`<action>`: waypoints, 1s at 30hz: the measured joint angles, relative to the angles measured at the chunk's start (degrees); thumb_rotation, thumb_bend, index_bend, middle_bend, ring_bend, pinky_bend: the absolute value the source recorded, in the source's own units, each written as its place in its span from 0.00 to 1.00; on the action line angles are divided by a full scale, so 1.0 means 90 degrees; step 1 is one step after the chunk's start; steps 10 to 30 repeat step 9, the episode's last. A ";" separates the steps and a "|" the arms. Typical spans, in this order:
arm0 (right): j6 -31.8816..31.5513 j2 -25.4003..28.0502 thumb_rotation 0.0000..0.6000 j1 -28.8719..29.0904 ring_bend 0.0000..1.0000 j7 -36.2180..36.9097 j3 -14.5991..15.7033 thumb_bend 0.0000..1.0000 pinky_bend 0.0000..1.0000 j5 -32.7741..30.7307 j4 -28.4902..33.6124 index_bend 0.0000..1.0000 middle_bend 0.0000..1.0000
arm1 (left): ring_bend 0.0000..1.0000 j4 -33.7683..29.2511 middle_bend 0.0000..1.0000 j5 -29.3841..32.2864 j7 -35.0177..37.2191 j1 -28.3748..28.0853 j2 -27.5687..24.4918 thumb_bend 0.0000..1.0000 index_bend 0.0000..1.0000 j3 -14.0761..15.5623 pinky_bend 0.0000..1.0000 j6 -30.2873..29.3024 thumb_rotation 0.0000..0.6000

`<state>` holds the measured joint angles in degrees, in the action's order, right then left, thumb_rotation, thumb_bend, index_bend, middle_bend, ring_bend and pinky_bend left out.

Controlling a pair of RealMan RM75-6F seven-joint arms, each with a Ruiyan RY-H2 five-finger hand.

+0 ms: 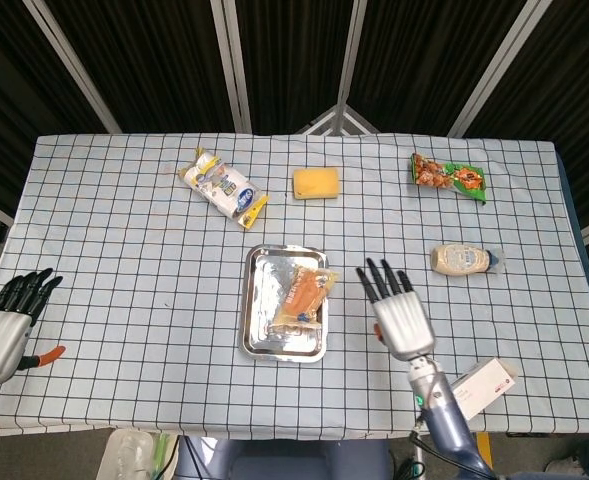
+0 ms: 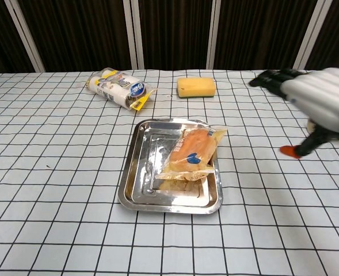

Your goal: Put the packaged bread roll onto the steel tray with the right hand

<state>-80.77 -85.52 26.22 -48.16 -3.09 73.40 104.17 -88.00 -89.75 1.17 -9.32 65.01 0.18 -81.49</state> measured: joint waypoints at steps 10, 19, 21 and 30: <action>-0.1254 0.0961 1.00 -0.1358 0.00 0.2298 0.0761 0.28 0.01 0.0668 -0.0893 0.00 0.00 | 0.00 -0.0025 0.00 -0.0125 -0.0222 -0.0002 0.0123 0.04 0.00 0.0044 0.00 -0.0040 1.00; -0.1254 0.0961 1.00 -0.1358 0.00 0.2298 0.0761 0.28 0.01 0.0668 -0.0893 0.00 0.00 | 0.00 -0.0025 0.00 -0.0125 -0.0222 -0.0002 0.0123 0.04 0.00 0.0044 0.00 -0.0040 1.00; -0.1254 0.0961 1.00 -0.1358 0.00 0.2298 0.0761 0.28 0.01 0.0668 -0.0893 0.00 0.00 | 0.00 -0.0025 0.00 -0.0125 -0.0222 -0.0002 0.0123 0.04 0.00 0.0044 0.00 -0.0040 1.00; -0.1254 0.0961 1.00 -0.1358 0.00 0.2298 0.0761 0.28 0.01 0.0668 -0.0893 0.00 0.00 | 0.00 -0.0025 0.00 -0.0125 -0.0222 -0.0002 0.0123 0.04 0.00 0.0044 0.00 -0.0040 1.00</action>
